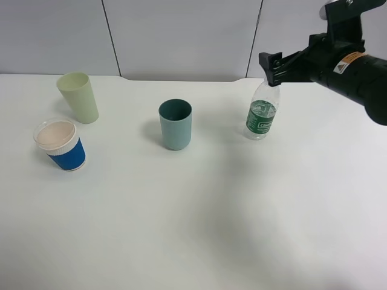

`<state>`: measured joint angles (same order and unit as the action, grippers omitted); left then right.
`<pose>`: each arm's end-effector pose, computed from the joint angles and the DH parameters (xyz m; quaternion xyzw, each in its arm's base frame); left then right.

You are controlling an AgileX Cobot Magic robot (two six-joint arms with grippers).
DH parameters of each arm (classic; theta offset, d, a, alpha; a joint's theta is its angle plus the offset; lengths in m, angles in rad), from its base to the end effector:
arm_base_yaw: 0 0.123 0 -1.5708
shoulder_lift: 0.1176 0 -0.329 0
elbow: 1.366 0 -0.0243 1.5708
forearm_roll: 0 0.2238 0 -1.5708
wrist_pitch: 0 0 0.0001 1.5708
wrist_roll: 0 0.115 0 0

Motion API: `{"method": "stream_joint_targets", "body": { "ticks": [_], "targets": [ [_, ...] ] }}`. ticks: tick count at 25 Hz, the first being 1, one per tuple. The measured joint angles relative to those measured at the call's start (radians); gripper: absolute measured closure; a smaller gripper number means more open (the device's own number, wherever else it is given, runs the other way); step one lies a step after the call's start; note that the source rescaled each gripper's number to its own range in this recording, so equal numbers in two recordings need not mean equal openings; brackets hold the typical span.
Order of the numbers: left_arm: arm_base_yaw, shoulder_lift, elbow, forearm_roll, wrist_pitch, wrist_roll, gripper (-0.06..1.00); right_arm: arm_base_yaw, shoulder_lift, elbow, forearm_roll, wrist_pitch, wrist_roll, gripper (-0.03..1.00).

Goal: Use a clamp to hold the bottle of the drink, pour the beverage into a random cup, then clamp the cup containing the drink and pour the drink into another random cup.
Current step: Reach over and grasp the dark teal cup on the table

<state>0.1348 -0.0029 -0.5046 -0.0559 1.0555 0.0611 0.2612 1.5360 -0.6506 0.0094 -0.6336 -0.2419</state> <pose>-0.0510 -0.0126 0.2551 -0.0302 0.8490 0.0237 0.5269 0.3038 0.0805 0.2886 -0.1853 0.7400 0.0066 0.6465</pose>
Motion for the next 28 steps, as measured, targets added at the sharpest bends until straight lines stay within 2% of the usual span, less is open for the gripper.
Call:
{"method": "stream_joint_targets", "body": {
  "ticks": [3, 9, 16, 19, 28],
  "targets": [
    [0.000, 0.000, 0.000, 0.000, 0.000, 0.000, -0.06, -0.028, -0.085, 0.000, 0.024, 0.067, -0.057, -0.02],
    [0.000, 0.000, 0.000, 0.000, 0.000, 0.000, -0.06, -0.150, -0.279, 0.000, 0.000, 0.228, -0.057, -0.02],
    [0.000, 0.000, 0.000, 0.000, 0.000, 0.000, -0.06, -0.312, -0.546, 0.001, -0.104, 0.469, 0.102, -0.02],
    [0.000, 0.000, 0.000, 0.000, 0.000, 0.000, -0.06, -0.340, -0.669, 0.001, -0.118, 0.585, 0.123, -0.02],
    [0.000, 0.000, 0.000, 0.000, 0.000, 0.000, -0.06, -0.346, -1.014, 0.001, -0.121, 0.889, 0.128, -0.02]
  ]
}}
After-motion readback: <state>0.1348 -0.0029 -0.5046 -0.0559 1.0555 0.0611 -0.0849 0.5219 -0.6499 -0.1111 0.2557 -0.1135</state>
